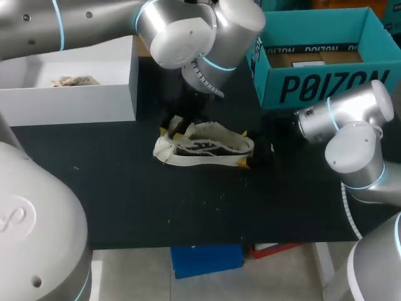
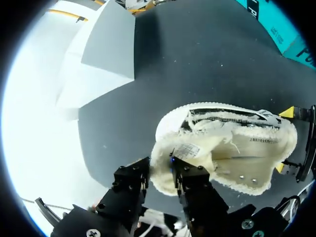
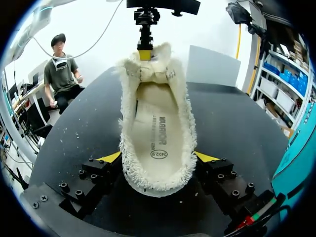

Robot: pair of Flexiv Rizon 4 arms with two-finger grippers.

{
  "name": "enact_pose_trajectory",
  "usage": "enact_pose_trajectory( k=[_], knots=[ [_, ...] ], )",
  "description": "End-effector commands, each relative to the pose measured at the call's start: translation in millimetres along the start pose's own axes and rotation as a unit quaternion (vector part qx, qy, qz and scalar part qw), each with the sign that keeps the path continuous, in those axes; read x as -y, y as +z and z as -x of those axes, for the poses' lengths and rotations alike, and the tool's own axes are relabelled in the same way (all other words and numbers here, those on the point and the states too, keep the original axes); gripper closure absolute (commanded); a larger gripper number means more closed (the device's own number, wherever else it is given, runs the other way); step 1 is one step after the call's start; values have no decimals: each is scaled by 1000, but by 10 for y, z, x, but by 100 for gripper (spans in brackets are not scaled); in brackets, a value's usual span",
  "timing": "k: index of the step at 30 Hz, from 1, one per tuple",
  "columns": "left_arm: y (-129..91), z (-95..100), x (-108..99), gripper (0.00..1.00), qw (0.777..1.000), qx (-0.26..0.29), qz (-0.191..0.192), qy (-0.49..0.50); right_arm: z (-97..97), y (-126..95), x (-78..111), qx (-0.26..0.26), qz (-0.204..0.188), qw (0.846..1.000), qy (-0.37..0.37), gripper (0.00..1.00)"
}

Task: Take the shoe out of the shoebox, open the shoe tongue, remove and reinsert the insole, then place the shoe into the shoebox

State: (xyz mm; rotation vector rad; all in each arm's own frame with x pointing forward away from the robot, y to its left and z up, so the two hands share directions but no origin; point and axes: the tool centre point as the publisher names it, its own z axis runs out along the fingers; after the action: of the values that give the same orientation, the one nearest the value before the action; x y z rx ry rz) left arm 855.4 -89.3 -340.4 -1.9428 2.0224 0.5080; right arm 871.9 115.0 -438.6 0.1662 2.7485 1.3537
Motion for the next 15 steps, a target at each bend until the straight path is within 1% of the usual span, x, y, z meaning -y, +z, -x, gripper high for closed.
enact_pose_trajectory(
  k=[1,5,8,15],
  knots=[
    [58,206,10,0,1000,-11,1,-9,12,8,24,1,-1,1000,1,100],
    [90,286,25,0,1000,-11,2,-16,12,8,24,1,-1,1000,1,100],
    [137,311,36,0,1000,-15,6,-20,12,8,24,1,-1,1000,1,100],
    [319,276,34,0,999,-26,17,-19,12,8,24,1,-1,1000,1,100]
  ],
)
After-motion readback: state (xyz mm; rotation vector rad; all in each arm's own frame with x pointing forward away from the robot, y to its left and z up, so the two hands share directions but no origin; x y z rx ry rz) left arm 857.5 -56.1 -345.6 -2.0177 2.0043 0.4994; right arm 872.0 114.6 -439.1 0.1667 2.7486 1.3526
